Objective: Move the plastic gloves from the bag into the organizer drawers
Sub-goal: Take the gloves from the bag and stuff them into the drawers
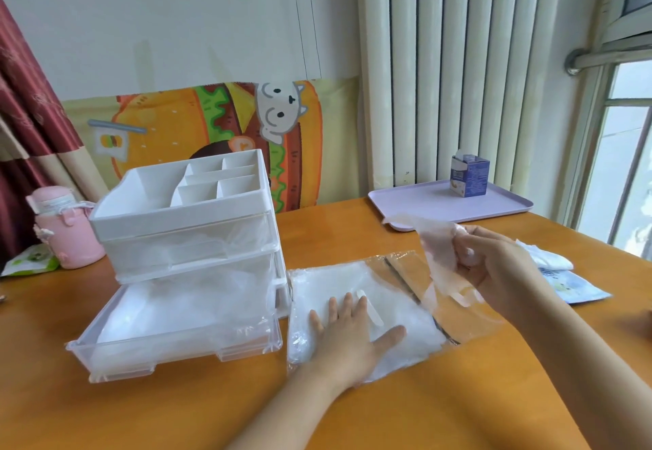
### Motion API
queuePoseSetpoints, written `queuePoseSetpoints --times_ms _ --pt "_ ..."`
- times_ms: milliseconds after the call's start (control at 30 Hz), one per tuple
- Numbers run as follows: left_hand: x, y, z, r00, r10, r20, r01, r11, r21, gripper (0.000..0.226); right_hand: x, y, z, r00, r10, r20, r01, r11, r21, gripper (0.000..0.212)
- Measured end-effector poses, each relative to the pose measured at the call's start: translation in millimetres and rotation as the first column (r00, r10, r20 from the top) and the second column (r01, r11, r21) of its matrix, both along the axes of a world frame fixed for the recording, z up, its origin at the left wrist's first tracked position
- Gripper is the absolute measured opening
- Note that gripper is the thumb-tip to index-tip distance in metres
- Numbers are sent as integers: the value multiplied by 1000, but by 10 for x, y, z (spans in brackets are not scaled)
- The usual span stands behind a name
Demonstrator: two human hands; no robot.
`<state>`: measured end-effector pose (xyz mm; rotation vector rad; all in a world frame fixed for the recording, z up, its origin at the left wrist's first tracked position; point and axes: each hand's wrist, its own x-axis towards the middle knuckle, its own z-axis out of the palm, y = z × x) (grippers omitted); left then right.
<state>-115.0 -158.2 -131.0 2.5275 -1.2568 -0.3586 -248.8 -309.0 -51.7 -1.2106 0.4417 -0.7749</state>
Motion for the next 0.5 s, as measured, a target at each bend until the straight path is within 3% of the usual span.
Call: queuePoseSetpoints --times_ms 67,133,233,333,433,500 --pt "36 -27 104 982 -16 -189 -33 967 -254 132 -59 89 119 956 216 201 -247 958 149 30" --pt "73 -23 268 894 -97 -438 -131 877 -462 129 -92 158 191 901 311 303 -379 904 199 36" --pt "98 24 439 581 -322 -748 -303 767 -565 142 -96 220 213 872 348 344 -425 888 177 34" --pt "125 68 596 329 -484 -811 -374 722 -582 130 -112 228 185 844 439 309 -494 860 127 27" --pt "138 114 729 241 -533 -811 -298 755 -584 119 -108 220 141 786 506 354 -581 801 143 60" --pt "90 124 749 216 -549 -808 -195 786 -586 117 -94 283 135 729 534 427 -625 775 97 44"
